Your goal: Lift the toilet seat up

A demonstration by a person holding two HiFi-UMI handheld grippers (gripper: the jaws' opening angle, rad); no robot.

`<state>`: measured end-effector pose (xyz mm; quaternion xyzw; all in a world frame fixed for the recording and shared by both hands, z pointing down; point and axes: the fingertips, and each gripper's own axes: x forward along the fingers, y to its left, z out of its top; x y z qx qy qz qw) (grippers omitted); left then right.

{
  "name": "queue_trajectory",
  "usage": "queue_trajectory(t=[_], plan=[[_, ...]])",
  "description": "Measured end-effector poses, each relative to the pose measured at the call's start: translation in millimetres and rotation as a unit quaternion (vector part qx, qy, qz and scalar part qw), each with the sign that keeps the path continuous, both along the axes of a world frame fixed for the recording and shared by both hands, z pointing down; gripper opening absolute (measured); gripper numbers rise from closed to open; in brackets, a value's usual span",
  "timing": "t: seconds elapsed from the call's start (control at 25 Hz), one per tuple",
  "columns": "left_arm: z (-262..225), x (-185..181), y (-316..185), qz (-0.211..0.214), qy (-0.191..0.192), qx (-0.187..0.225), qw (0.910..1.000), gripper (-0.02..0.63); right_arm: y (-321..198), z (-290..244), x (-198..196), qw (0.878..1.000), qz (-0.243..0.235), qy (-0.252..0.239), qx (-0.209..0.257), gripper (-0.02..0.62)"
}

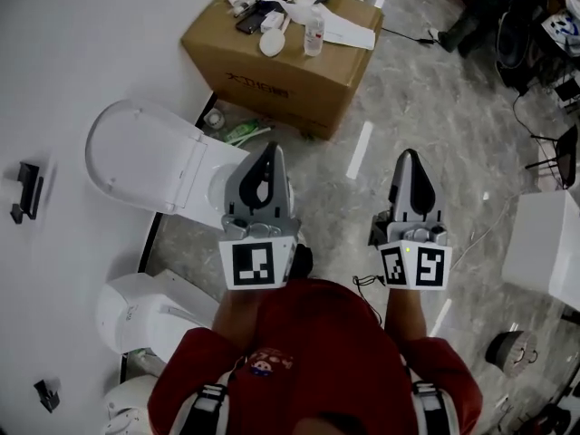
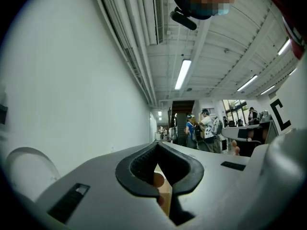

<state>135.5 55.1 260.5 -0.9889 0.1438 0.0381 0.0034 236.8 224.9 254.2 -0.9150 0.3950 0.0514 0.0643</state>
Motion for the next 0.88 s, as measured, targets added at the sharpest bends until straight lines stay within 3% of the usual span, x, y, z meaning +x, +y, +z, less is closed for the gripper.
queue_trajectory(t=[0.4,0.88], plan=[[-2.9,-9.5,-96.0,-0.080,0.009,-0.005,0.9967,0.011,-112.0,-3.3,17.0,0.997,-0.081,0.003,-0.002,0.014],[-9.4,-37.9,-141.4,-0.176,0.005,0.010,0.9843,0.011,-190.4,-4.3,17.2,0.984,-0.177,-0.004,0.018,0.014]])
